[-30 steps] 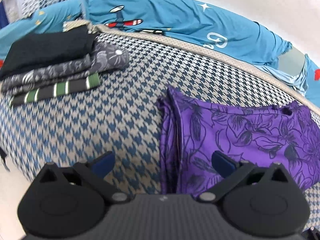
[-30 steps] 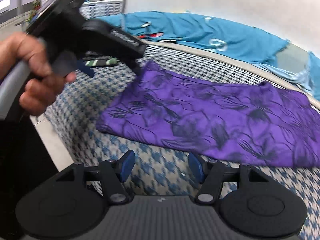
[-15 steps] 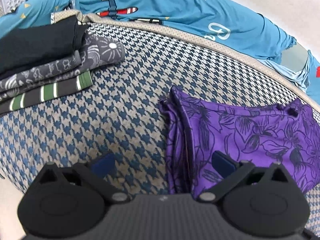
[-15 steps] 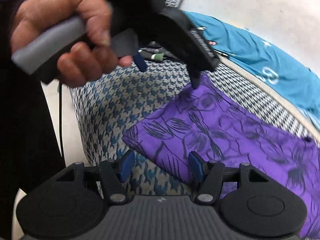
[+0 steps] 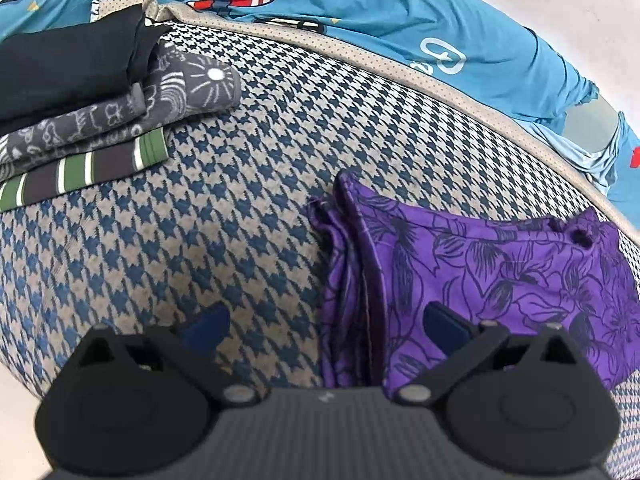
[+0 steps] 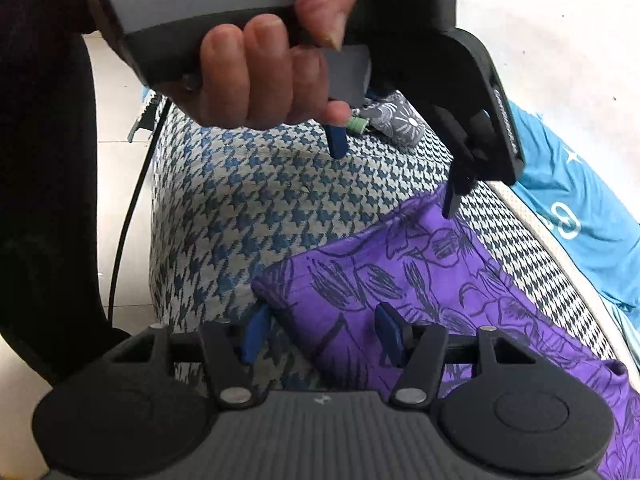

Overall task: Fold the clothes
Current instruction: 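Grasp the garment edge with the left gripper while the right gripper grasps beside it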

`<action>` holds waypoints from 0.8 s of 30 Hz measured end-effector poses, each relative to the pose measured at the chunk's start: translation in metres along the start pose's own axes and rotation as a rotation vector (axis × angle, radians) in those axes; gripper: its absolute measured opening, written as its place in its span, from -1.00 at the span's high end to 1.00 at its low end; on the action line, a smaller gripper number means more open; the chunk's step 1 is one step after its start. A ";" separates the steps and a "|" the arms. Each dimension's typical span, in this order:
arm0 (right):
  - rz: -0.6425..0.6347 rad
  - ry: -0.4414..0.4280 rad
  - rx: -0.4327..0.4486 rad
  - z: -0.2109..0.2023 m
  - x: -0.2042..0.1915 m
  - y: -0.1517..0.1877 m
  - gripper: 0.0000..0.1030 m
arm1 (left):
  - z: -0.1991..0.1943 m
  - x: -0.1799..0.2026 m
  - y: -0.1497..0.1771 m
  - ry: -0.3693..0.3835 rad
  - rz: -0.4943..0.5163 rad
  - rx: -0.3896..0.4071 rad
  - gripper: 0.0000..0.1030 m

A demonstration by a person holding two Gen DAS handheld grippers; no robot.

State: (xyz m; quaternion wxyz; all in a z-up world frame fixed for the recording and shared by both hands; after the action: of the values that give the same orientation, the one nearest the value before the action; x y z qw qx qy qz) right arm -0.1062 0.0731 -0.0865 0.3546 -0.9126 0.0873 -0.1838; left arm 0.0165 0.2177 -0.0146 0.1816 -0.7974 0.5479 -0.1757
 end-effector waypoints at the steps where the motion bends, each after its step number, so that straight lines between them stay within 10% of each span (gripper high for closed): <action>1: 0.000 -0.007 0.008 0.001 0.000 0.000 0.19 | 0.001 0.000 0.000 0.000 0.002 -0.004 -1.00; 6: 0.018 0.011 0.041 -0.003 0.001 -0.003 0.73 | 0.005 -0.002 0.001 0.011 -0.004 -0.029 -1.00; 24: 0.459 -0.033 0.267 -0.067 0.069 -0.009 0.74 | 0.034 -0.012 -0.002 0.201 -0.208 -0.178 -1.00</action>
State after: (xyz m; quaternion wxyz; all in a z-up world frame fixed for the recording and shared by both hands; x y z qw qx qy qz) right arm -0.0691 0.0187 -0.0160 0.5057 -0.8169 0.2612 -0.0937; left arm 0.0301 0.2326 -0.0444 0.0353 -0.8412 0.4912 -0.2233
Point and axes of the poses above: each gripper's, at about its wrist camera, not at the fingertips, and z roughly the way its jaws point, x to its right, y to its underside, the point moved 3 cm from there along z, roughly the way its jaws point, and after that the axes turned 9 degrees about -y, right-handed, at the moved point
